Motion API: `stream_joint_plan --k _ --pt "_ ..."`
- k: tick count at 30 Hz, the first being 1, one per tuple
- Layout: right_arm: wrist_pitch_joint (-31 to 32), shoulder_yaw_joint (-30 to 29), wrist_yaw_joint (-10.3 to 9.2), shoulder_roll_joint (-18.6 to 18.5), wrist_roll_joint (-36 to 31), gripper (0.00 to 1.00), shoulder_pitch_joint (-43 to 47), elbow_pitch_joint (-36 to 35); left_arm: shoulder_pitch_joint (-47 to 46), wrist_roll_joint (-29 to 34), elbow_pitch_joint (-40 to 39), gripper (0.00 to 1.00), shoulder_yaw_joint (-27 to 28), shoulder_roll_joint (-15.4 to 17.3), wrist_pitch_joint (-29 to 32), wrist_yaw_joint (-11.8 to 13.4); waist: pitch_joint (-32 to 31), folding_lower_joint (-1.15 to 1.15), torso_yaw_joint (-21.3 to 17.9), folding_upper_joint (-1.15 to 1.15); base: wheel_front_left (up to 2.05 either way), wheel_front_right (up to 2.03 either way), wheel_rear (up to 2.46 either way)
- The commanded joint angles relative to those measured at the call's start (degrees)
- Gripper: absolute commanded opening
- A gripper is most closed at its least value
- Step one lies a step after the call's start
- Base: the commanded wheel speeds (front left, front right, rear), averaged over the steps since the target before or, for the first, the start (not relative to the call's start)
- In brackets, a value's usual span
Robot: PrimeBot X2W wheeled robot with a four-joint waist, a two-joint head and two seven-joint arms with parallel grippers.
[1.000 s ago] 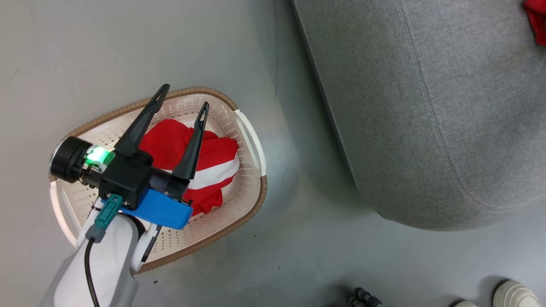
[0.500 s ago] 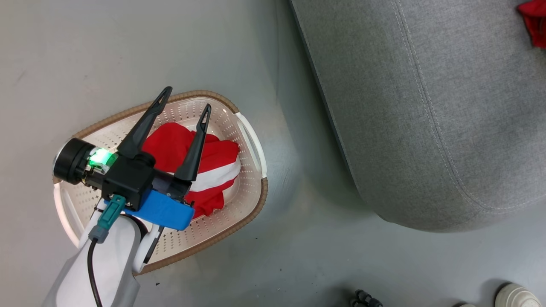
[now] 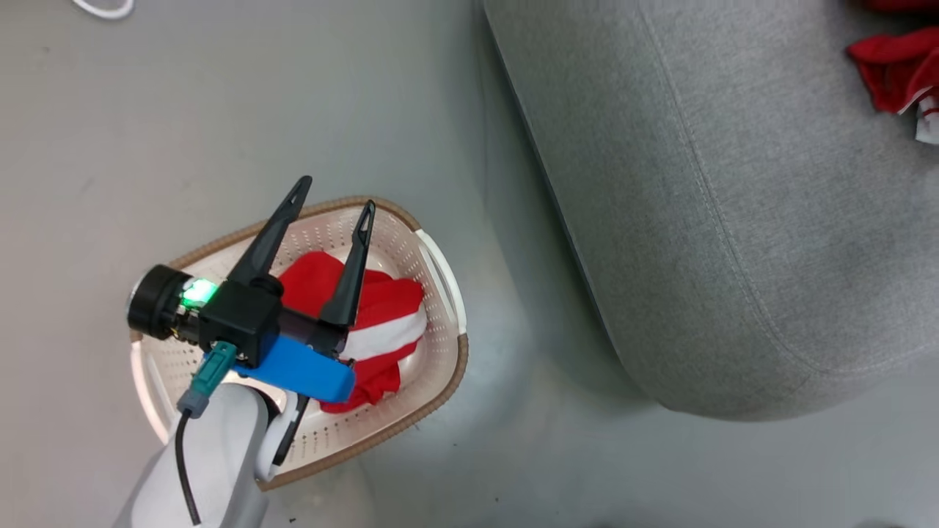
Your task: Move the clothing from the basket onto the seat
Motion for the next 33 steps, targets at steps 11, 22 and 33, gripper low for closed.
stream_joint_plan --k 11,22,33 --pt "-0.5 7.2 0.01 0.6 0.4 1.0 14.1 -6.6 5.7 -2.2 3.0 1.0 3.6 -4.8 -0.5 -0.2 -14.2 0.0 5.5 0.0 0.0 0.0 0.0" --pt "2.8 13.1 0.01 7.1 1.3 1.0 30.9 -22.2 13.3 -2.2 4.3 1.0 10.0 -8.1 -0.5 -0.7 -23.9 0.0 10.4 0.0 0.0 0.0 0.0" --pt "8.5 14.9 0.02 13.0 -0.8 1.0 46.0 -40.2 18.3 -1.9 6.3 1.0 14.4 -10.0 -0.5 -1.3 -30.5 0.0 17.0 0.0 0.0 0.0 0.0"
